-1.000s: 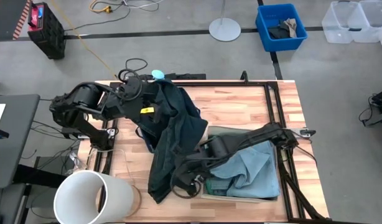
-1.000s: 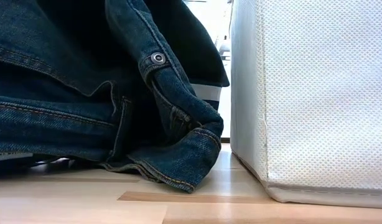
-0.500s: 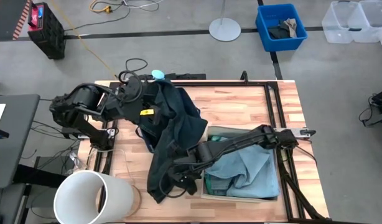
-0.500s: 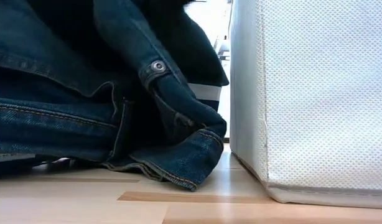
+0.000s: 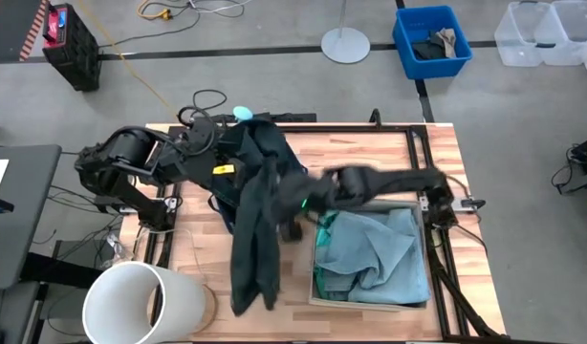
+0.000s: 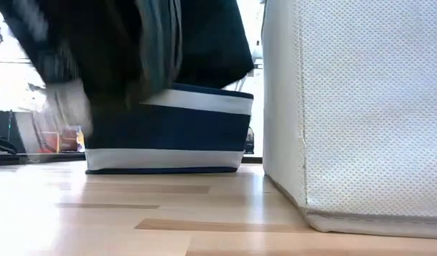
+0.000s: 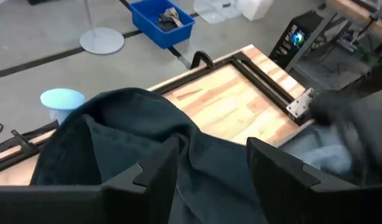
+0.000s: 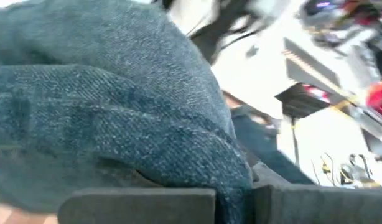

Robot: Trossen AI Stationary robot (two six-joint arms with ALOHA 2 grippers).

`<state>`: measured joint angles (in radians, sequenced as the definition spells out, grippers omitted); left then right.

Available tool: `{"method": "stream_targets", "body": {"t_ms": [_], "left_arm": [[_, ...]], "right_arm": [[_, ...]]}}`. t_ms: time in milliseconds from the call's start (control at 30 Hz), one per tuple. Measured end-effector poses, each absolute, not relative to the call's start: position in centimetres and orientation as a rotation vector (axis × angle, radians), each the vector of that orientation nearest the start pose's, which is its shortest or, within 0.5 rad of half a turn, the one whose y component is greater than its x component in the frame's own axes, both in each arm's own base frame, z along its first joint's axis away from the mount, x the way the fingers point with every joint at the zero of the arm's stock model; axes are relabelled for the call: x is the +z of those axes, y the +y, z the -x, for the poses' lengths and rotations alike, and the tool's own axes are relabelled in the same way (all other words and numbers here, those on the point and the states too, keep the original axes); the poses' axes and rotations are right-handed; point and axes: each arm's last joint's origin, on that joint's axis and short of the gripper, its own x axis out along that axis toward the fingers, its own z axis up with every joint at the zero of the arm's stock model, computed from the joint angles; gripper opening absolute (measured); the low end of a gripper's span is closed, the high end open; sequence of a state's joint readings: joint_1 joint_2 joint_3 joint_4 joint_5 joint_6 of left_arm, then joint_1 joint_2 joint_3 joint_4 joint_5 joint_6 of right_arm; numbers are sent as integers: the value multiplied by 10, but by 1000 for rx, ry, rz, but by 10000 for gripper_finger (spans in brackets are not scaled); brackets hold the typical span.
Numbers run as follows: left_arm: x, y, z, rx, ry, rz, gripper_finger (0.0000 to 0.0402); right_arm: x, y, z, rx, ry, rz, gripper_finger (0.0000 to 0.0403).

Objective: Sort clothes
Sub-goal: Put the dark blue pants into the blue laundry organizer

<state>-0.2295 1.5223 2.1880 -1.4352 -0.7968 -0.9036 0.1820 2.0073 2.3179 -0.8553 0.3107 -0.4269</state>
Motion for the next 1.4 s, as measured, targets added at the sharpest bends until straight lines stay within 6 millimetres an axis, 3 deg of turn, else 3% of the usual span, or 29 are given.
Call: {"method": "stream_targets", "body": {"t_ms": [133, 233, 367, 500, 700, 1000, 1233, 1400], "left_arm": [[509, -31, -221, 788, 329, 468, 183], [515, -31, -216, 790, 283, 456, 183], [524, -28, -208, 782, 223, 459, 183], [529, -27, -204, 772, 190, 461, 183], [531, -27, -203, 768, 180, 449, 183], [531, -27, -203, 767, 180, 447, 183], [531, -27, -203, 767, 180, 447, 183], [531, -27, -203, 767, 179, 448, 183]], "right_arm": [[454, 29, -408, -207, 478, 460, 16], [462, 2, -402, -395, 476, 435, 16], [456, -25, -403, -517, 530, 437, 16], [431, -37, -419, -527, 632, 444, 16], [372, -32, -456, -457, 812, 510, 20], [291, 15, -503, -211, 913, 647, 19], [240, 22, -519, -89, 992, 548, 20], [225, 18, -521, -44, 1038, 459, 23]]}}
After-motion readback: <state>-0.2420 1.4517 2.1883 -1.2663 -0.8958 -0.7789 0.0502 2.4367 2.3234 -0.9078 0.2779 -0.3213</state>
